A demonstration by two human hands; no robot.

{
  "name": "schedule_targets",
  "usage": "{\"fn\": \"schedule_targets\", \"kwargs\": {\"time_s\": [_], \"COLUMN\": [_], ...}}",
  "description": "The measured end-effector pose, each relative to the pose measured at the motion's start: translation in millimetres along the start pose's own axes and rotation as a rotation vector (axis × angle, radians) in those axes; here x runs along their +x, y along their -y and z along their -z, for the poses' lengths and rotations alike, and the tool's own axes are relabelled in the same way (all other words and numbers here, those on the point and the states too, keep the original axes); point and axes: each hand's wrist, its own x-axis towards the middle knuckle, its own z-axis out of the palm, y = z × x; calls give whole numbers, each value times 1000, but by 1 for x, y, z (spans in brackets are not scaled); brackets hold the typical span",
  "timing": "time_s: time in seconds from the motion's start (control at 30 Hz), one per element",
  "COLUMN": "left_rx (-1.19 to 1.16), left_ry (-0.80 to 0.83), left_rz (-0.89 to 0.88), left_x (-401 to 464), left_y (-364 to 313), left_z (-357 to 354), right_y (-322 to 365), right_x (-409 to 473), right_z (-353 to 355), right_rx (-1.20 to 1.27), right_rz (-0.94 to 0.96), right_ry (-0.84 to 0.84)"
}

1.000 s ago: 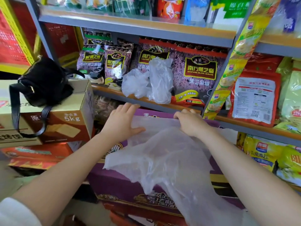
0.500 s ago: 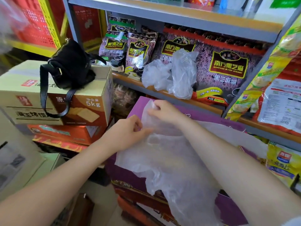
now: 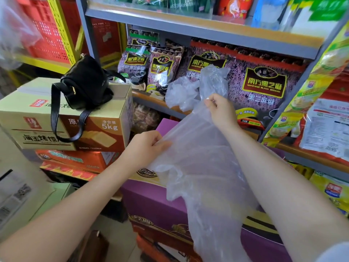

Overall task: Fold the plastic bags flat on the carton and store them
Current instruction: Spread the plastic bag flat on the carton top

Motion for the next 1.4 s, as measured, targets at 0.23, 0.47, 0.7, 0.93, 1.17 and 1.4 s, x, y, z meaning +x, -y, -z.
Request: {"fn": "schedule_targets", "kwargs": {"time_s": [0.23, 0.47, 0.7, 0.93, 1.17, 1.4], "left_rx": [-31, 29, 277, 194, 316, 362], "left_ry": [-63, -94, 181, 105, 95, 210], "left_rz": [186, -161, -438, -521, -606, -657], "left_x": [25, 19, 6, 17, -3, -10], "left_y": [18, 20, 21, 49, 14, -39], "left_z": [-18, -18, -22, -10, -9, -63], "right_y": [42, 47, 32, -14, -20, -44], "right_x": [-47, -133, -131, -165, -195, -227], "right_z": [22, 26, 29, 67, 56, 89], "right_rx": [-204, -586, -625, -728, -665, -660], "right_rz": [249, 272, 215, -162, -144, -270], "right_ry": [251, 620, 563, 272, 143, 87]}}
